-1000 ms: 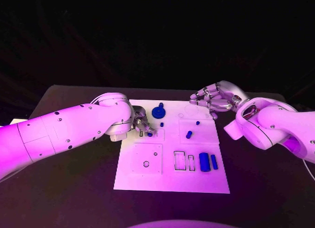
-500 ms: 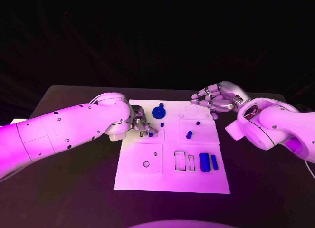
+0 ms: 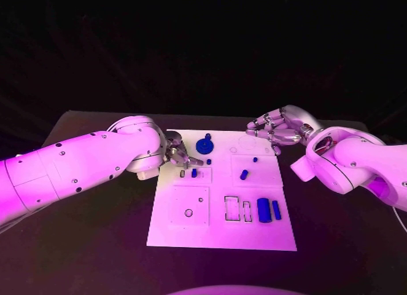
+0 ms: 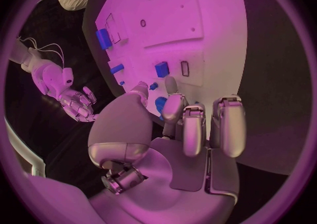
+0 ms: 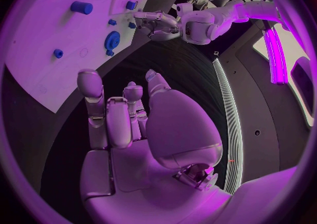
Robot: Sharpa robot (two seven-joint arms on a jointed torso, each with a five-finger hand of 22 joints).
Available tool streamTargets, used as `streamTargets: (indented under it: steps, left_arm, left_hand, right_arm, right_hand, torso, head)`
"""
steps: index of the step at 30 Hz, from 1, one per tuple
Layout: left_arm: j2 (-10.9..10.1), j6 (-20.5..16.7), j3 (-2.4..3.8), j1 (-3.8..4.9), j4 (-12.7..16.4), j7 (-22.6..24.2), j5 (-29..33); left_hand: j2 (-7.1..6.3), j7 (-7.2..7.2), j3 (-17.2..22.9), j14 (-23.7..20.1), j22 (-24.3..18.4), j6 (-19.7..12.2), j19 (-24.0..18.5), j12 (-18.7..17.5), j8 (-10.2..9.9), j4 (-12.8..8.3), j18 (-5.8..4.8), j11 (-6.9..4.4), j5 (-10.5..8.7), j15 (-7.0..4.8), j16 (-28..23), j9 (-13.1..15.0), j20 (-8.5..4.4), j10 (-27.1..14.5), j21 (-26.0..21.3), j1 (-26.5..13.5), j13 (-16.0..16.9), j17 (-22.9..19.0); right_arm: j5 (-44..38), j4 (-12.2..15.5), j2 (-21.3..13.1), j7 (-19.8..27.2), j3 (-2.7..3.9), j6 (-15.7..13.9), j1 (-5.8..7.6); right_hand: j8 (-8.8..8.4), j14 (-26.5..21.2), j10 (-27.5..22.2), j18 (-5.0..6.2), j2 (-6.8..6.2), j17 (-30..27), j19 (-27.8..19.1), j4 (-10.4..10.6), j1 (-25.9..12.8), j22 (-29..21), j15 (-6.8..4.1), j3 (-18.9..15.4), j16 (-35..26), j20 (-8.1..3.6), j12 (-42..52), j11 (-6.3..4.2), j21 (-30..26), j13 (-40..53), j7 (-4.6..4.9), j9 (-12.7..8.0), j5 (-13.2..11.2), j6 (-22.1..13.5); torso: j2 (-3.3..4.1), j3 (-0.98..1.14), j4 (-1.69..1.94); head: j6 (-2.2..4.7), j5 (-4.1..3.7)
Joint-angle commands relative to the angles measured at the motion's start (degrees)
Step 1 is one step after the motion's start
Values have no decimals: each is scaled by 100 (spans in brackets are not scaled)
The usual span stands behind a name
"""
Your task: Assemble the parts on the task board
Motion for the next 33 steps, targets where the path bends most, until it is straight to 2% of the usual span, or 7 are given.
streamTargets:
  steps: [1,6,9,15,21,26,33]
  left_arm:
    - [-62,-63,62,51,54,163,275]
    - [-99,411,125,244,-117,134,340]
    - [-44,610,137,353,-357,124,331]
    - [197,800,141,507,-988,147,254]
    - [494,914,140,582,-1643,101,114]
    - [737,979,112,613,-2148,126,-87]
    - [950,1138,46,623,-2460,240,-329]
  left_hand:
    - [92,63,-85,581,621,-171,91,-206,-113,-11,10,60,-3,29,14,-37,22,-191,-126,194,-224,1507]
    - [265,186,-82,581,439,-351,-17,-469,-371,-72,59,166,306,123,14,-209,112,-444,-297,830,-521,1507]
    - [295,204,-69,581,444,-356,-12,-476,-418,-54,58,181,330,139,14,-249,128,-454,-297,925,-531,1507]
    - [269,219,-102,581,442,-359,-13,-482,-452,-29,59,194,322,150,14,-278,139,-462,-302,943,-541,1507]
    - [269,240,-401,581,437,-314,-14,-471,-521,5,62,218,116,176,14,-355,171,-467,-320,667,-545,1507]
    - [298,238,-454,581,467,-298,4,-434,-529,5,54,217,82,177,14,-368,173,-440,-297,647,-506,1507]
    - [331,231,-484,581,498,-268,23,-385,-524,2,47,212,73,174,14,-374,174,-401,-273,647,-454,1507]
  right_arm:
    - [-45,-5,7,-7,-1,42,-4]
    - [-42,-22,20,-9,-2,46,-4]
    - [-40,-42,34,-8,-4,50,-4]
    - [-38,-61,60,-8,-8,51,-4]
    - [-51,-61,78,7,-9,43,-4]
    - [-102,-56,76,14,-9,34,-4]
    - [-130,-70,90,27,-9,13,-4]
  right_hand:
    - [-17,176,-32,110,10,-5,-54,24,9,-5,-11,-15,-36,2,-36,-11,-38,-5,-6,-5,35,-51]
    - [-17,176,-32,110,10,-5,-54,24,9,-5,-11,-15,-36,2,-36,-11,-38,-5,-6,-5,35,-51]
    - [-17,176,-28,109,12,0,-53,27,10,-2,-10,-17,-33,3,-29,-10,-39,3,-5,-5,38,-53]
    - [-17,176,-28,109,12,0,-53,27,10,-2,-10,-17,-33,3,-29,-10,-39,3,-5,-5,38,-53]
    - [-16,175,-32,109,28,3,-52,29,27,-2,-9,-12,-34,6,-28,-9,-44,-1,-4,-5,55,-57]
    - [-15,176,-36,110,39,8,-53,32,37,-6,-8,-8,-32,7,-29,-8,-49,-5,-2,-6,68,-60]
    - [-15,172,-46,115,45,-6,-65,33,45,-38,-7,-6,-44,8,-37,-8,-69,-15,-1,-6,78,-63]
  torso:
    - [-1,0,1]
    - [1,-5,7]
    - [5,-11,-7]
    - [4,-2,6]
    - [4,-4,8]
    - [6,0,3]
    - [13,-7,-12]
  head:
    - [32,1]
    - [63,-9]
    - [99,6]
    - [125,2]
    - [152,-2]
    - [165,22]
    - [125,1]
